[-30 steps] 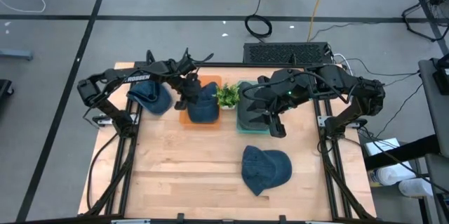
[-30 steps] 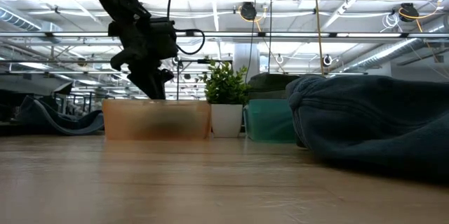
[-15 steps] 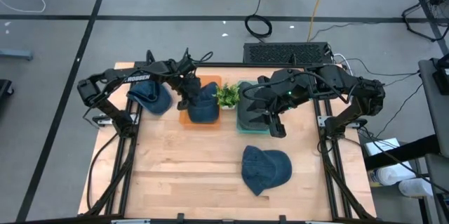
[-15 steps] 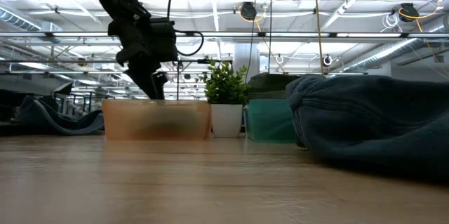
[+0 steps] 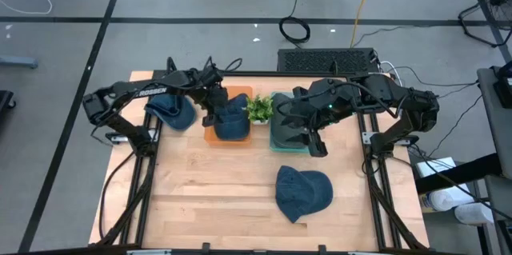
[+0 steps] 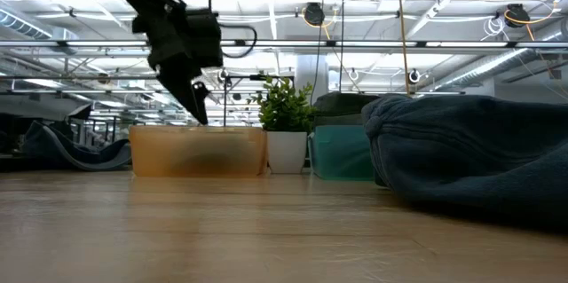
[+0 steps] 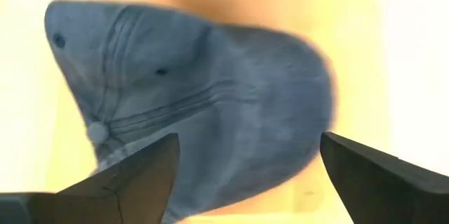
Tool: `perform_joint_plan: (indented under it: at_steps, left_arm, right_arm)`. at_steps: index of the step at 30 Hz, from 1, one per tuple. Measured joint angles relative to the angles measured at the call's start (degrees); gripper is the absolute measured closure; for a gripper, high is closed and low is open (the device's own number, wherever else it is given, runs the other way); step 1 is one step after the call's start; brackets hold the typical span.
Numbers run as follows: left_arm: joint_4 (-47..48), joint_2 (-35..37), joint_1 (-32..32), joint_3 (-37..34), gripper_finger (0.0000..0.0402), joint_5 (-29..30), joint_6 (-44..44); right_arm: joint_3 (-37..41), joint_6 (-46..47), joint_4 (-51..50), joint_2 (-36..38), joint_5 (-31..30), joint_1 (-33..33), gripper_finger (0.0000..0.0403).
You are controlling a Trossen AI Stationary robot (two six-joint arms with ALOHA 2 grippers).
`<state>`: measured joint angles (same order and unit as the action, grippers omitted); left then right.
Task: Pick & Place hat
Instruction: Put the bottom blue cap into the orange bin
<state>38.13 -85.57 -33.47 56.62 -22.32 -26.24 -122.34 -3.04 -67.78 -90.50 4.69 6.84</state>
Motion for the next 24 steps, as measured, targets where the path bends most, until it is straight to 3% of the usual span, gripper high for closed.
perform_joint_plan:
  at_steps: [6,13,24]
  left_arm:
    - [1.62,6.53,4.14,0.07,0.0048,0.22,6.79]
    - [2.32,13.94,10.10,0.04,0.0048,0.52,20.27]
    - [-6.22,20.98,20.02,0.05,0.0048,-6.30,46.22]
  right_arm:
    - [-0.07,-8.03,-0.89,-1.21,4.95,0.01,0.0144]
    - [-0.04,-16.32,-3.50,-5.32,12.07,-0.40,0.0133]
    - [-0.04,-32.67,-6.89,-10.08,13.62,-0.47,0.0133]
